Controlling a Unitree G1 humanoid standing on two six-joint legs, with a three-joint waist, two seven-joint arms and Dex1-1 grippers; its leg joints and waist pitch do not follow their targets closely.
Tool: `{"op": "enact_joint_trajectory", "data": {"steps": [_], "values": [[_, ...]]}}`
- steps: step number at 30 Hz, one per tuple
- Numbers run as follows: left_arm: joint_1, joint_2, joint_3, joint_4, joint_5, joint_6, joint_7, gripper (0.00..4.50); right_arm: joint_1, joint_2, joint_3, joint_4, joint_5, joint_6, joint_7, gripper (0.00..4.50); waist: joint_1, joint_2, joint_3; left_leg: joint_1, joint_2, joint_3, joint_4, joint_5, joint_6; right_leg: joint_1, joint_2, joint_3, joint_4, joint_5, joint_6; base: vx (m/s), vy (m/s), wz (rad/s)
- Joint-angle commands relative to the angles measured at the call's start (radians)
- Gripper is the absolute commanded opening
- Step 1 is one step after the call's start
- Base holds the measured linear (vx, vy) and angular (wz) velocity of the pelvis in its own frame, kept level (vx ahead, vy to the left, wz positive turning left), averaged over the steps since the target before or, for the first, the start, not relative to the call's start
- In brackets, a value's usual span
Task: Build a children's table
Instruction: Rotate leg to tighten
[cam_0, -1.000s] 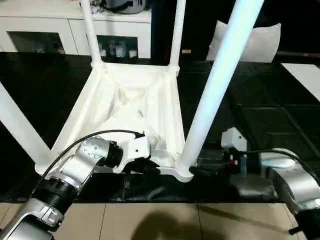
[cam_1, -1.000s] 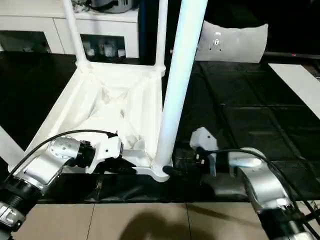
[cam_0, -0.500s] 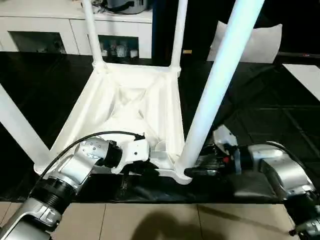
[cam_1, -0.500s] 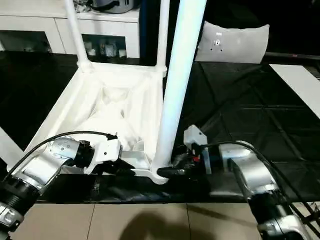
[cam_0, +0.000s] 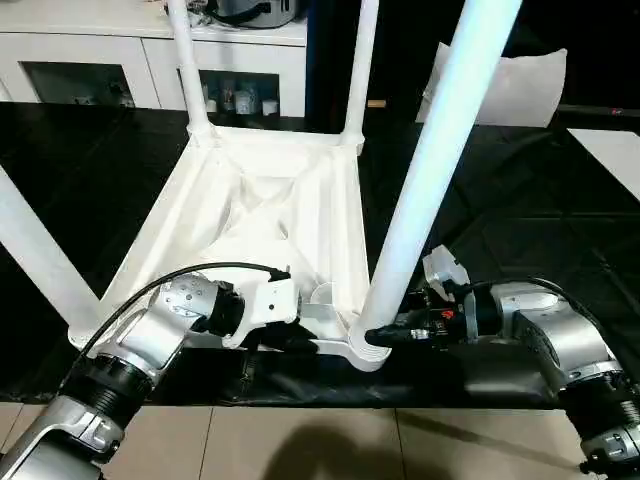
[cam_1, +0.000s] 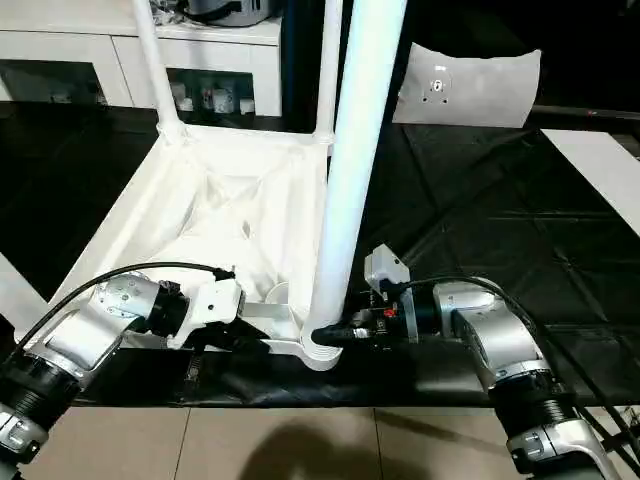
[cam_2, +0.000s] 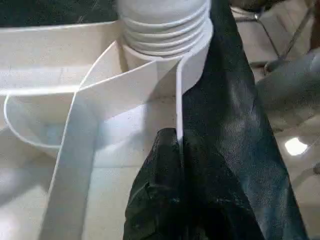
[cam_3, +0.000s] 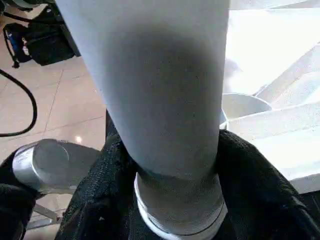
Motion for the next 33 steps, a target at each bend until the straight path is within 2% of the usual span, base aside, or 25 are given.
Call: {"op": "enact_joint_trajectory", "data": {"steps": [1,3,4,5,6,7,8,9,11,12,14,15,16,18,19,21,22,24,25,26,28,30,31,32,33], "values": [[0.001,-0.027,-0.004,0.017,0.019,0.080,0.053,0.00,0.024,0.017,0.008,-0.043,0.039,0.048,0.009,2.05,0.005,0.003,-0.066,-0.009,0.071,-0.025,-0.069,-0.010,0.063,0.068,-0.114,0.100,-0.062,-0.227,-0.067,0.000,0.000,0.00],[-0.011,-0.055,0.009,0.009,0.008,0.138,0.086,0.00,0.044,0.024,0.020,-0.082,0.018,0.084,-0.052,2.05,0.009,0.002,-0.062,-0.007,0.068,-0.025,-0.071,-0.023,0.059,0.067,-0.115,0.098,-0.072,-0.271,-0.052,0.000,0.000,0.00],[-0.022,-0.080,0.021,0.011,0.003,0.170,0.118,0.00,0.050,0.049,0.019,-0.109,0.000,0.114,-0.129,2.04,0.009,0.008,-0.060,-0.004,0.064,-0.024,-0.072,-0.042,0.053,0.067,-0.113,0.096,-0.079,-0.313,-0.036,0.000,0.000,0.00],[-0.032,-0.101,0.031,0.014,-0.002,0.190,0.147,0.00,0.052,0.076,0.013,-0.126,-0.010,0.143,-0.197,2.04,0.003,0.004,-0.053,0.000,0.063,-0.023,-0.075,-0.069,0.041,0.064,-0.109,0.092,-0.092,-0.370,-0.010,0.000,0.000,0.00],[-0.043,-0.125,0.041,0.020,-0.005,0.204,0.178,0.00,0.050,0.107,0.003,-0.137,-0.018,0.176,-0.265,2.04,0.000,0.005,-0.050,0.003,0.060,-0.023,-0.075,-0.088,0.032,0.063,-0.109,0.088,-0.099,-0.410,0.003,0.000,0.000,0.00],[-0.065,-0.168,0.062,0.032,-0.009,0.236,0.238,0.00,0.040,0.166,-0.018,-0.138,-0.040,0.211,-0.389,2.04,-0.014,0.006,-0.046,0.006,0.044,-0.023,-0.068,-0.142,0.006,0.065,-0.105,0.066,-0.124,-0.532,0.068,0.000,0.000,0.00],[-0.065,-0.168,0.062,0.032,-0.009,0.236,0.238,0.00,0.040,0.166,-0.018,-0.138,-0.040,0.211,-0.389,2.04,-0.014,0.006,-0.046,0.006,0.044,-0.023,-0.068,-0.142,0.006,0.065,-0.105,0.066,-0.124,-0.532,0.068,0.000,0.000,0.00],[-0.078,-0.192,0.070,0.042,-0.006,0.244,0.271,0.00,0.033,0.197,-0.029,-0.131,-0.060,0.226,-0.457,2.04,-0.022,0.004,-0.051,0.009,0.040,-0.026,-0.064,-0.160,0.001,0.066,-0.104,0.054,-0.136,-0.560,0.107,0.000,0.000,0.00],[-0.086,-0.206,0.074,0.048,-0.004,0.248,0.292,0.00,0.029,0.215,-0.035,-0.125,-0.073,0.234,-0.500,2.02,-0.042,0.008,-0.052,0.009,0.038,-0.029,-0.061,-0.180,0.009,0.063,-0.099,0.044,-0.146,-0.554,0.134,0.000,0.000,0.00],[-0.118,-0.259,0.084,0.088,0.023,0.251,0.378,0.00,0.014,0.277,-0.054,-0.088,-0.122,0.221,-0.632,2.01,-0.046,0.008,-0.054,0.009,0.039,-0.030,-0.062,-0.181,0.012,0.063,-0.098,0.044,-0.146,-0.546,0.135,0.000,0.000,0.00],[-0.135,-0.288,0.089,0.110,0.039,0.258,0.427,0.00,0.007,0.310,-0.064,-0.068,-0.152,0.212,-0.707,1.99,-0.057,0.012,-0.055,0.010,0.043,-0.033,-0.061,-0.188,0.011,0.062,-0.099,0.037,-0.150,-0.528,0.129,0.000,0.000,0.00],[-0.149,-0.313,0.097,0.130,0.048,0.263,0.470,0.00,-0.002,0.338,-0.077,-0.047,-0.167,0.207,-0.769,1.99,-0.061,0.015,-0.056,0.012,0.049,-0.036,-0.064,-0.191,0.015,0.067,-0.104,0.037,-0.149,-0.511,0.124,0.000,0.000,0.00],[-0.177,-0.356,0.105,0.164,0.076,0.254,0.559,0.00,-0.023,0.389,-0.098,-0.019,-0.198,0.218,-0.899,1.99,-0.065,0.018,-0.056,0.006,0.059,-0.041,-0.070,-0.183,0.014,0.066,-0.108,0.043,-0.142,-0.469,0.105,0.000,0.000,0.00],[-0.192,-0.377,0.107,0.179,0.086,0.253,0.593,0.00,-0.034,0.415,-0.110,-0.008,-0.203,0.221,-0.948,1.99,-0.067,0.018,-0.058,0.010,0.056,-0.041,-0.069,-0.181,0.008,0.065,-0.110,0.046,-0.141,-0.461,0.095,0.000,0.000,0.00],[-0.198,-0.387,0.106,0.182,0.090,0.260,0.599,0.00,-0.035,0.429,-0.116,-0.015,-0.202,0.223,-0.963,2.52,-0.060,0.016,-0.065,0.006,0.056,-0.041,-0.071,-0.145,0.013,0.072,-0.117,0.058,-0.126,-0.406,0.076,0.000,0.000,0.00],[-0.200,-0.389,0.100,0.182,0.091,0.267,0.591,0.00,-0.032,0.433,-0.122,-0.030,-0.198,0.213,-0.965,2.65,-0.053,0.018,-0.066,0.002,0.064,-0.041,-0.074,-0.084,0.031,0.068,-0.120,0.073,-0.109,-0.325,0.037,0.000,0.000,0.00],[-0.200,-0.384,0.093,0.181,0.093,0.271,0.580,0.00,-0.027,0.429,-0.124,-0.043,-0.195,0.207,-0.959,2.75,-0.050,0.015,-0.073,-0.011,0.066,-0.042,-0.071,-0.001,0.046,0.076,-0.124,0.087,-0.078,-0.217,-0.010,0.055,0.001,0.01],[-0.197,-0.371,0.086,0.182,0.100,0.274,0.568,0.00,-0.017,0.415,-0.122,-0.051,-0.202,0.198,-0.942,3.01,-0.043,0.014,-0.081,-0.012,0.069,-0.043,-0.064,0.082,0.066,0.074,-0.123,0.096,-0.052,-0.095,-0.043,0.053,-0.002,-0.01],[-0.197,-0.369,0.086,0.183,0.102,0.274,0.567,0.00,-0.016,0.414,-0.123,-0.052,-0.204,0.196,-0.941,3.01,-0.042,0.012,-0.084,-0.019,0.065,-0.041,-0.056,0.160,0.097,0.074,-0.121,0.100,-0.032,0.020,-0.079,0.000,0.000,0.00],[-0.190,-0.348,0.080,0.188,0.114,0.265,0.545,0.00,0.002,0.393,-0.130,-0.063,-0.213,0.167,-0.921,3.14,-0.037,0.007,-0.079,-0.020,0.060,-0.036,-0.054,0.165,0.122,0.068,-0.121,0.104,-0.027,0.055,-0.103,0.000,0.000,0.00],[-0.184,-0.334,0.081,0.192,0.120,0.245,0.532,0.00,0.015,0.374,-0.137,-0.068,-0.215,0.142,-0.909,3.33,-0.029,0.008,-0.078,-0.021,0.054,-0.028,-0.054,0.117,0.130,0.074,-0.123,0.103,-0.034,-0.002,-0.101,0.000,0.000,0.00],[-0.168,-0.294,0.070,0.189,0.128,0.208,0.488,0.00,0.040,0.324,-0.152,-0.086,-0.203,0.099,-0.859,3.46,-0.019,0.006,-0.075,-0.023,0.047,-0.024,-0.054,0.088,0.127,0.073,-0.117,0.102,-0.043,-0.059,-0.069,0.000,0.000,0.00],[-0.147,-0.250,0.055,0.183,0.133,0.171,0.437,0.00,0.064,0.264,-0.159,-0.105,-0.186,0.059,-0.783,3.59,-0.017,0.009,-0.071,-0.023,0.050,-0.025,-0.059,0.053,0.119,0.074,-0.114,0.098,-0.054,-0.136,-0.028,0.000,0.000,0.00],[-0.145,-0.246,0.054,0.183,0.133,0.168,0.432,0.00,0.066,0.257,-0.160,-0.107,-0.184,0.055,-0.774,3.59,-0.017,0.009,-0.071,-0.023,0.050,-0.025,-0.059,0.053,0.119,0.074,-0.114,0.098,-0.054,-0.136,-0.028,0.000,0.000,0.00],[-0.138,-0.231,0.051,0.181,0.133,0.158,0.415,0.00,0.074,0.233,-0.165,-0.112,-0.176,0.036,-0.738,3.65,-0.016,0.007,-0.071,-0.021,0.051,-0.023,-0.059,0.030,0.112,0.073,-0.110,0.097,-0.061,-0.172,-0.004,0.000,0.000,0.00]]}}
